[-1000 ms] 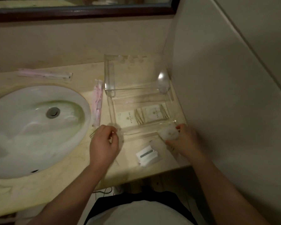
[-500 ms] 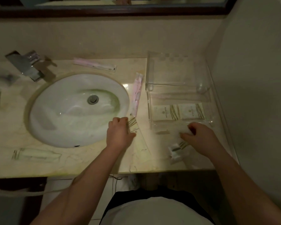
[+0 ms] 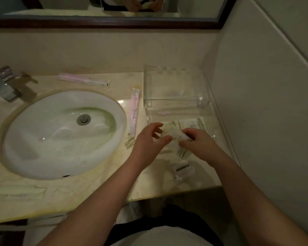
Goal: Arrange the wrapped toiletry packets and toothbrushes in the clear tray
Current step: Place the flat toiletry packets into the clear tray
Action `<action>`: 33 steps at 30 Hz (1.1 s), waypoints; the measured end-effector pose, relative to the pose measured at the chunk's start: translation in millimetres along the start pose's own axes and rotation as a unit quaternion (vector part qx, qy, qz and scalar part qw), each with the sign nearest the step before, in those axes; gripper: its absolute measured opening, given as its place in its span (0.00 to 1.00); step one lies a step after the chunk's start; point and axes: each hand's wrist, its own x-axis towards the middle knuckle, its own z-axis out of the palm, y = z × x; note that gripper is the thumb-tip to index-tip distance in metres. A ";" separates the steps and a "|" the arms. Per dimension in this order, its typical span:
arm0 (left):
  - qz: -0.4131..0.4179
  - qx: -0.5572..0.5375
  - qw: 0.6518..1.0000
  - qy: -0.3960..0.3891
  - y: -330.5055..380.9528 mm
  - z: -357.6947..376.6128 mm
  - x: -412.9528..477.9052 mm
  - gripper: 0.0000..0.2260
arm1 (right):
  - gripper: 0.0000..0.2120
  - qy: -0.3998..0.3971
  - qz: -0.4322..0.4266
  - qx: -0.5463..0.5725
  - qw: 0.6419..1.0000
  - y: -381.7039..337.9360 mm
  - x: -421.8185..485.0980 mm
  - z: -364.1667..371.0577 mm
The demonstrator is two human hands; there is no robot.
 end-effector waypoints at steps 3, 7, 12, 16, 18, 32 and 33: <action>-0.036 -0.014 0.999 -0.003 12.6 8.1 20.9 0.05 | 0.10 0.010 -0.027 0.013 0.999 -1.6 10.5 -9.2; -0.081 -0.076 0.993 0.039 8.0 12.5 38.5 0.07 | 0.08 0.002 0.012 0.148 0.989 5.6 23.4 -27.1; -0.143 -0.160 0.973 0.079 9.9 18.7 53.0 0.06 | 0.12 -0.060 0.075 0.334 0.938 12.9 39.3 -43.4; -0.161 -0.158 0.969 0.105 10.7 24.9 63.9 0.06 | 0.08 0.004 0.032 0.201 0.979 7.2 56.0 -40.7; -0.189 -0.162 0.955 0.161 3.0 20.4 70.4 0.07 | 0.07 0.095 0.015 0.119 0.988 5.6 64.2 -44.0; -0.166 -0.106 0.968 0.156 -13.7 -13.4 114.0 0.07 | 0.10 0.207 -0.041 0.144 0.967 3.3 86.3 -73.5; -0.164 -0.100 0.970 0.151 -11.7 -13.2 116.5 0.07 | 0.12 0.230 -0.068 0.131 0.962 2.0 88.0 -73.3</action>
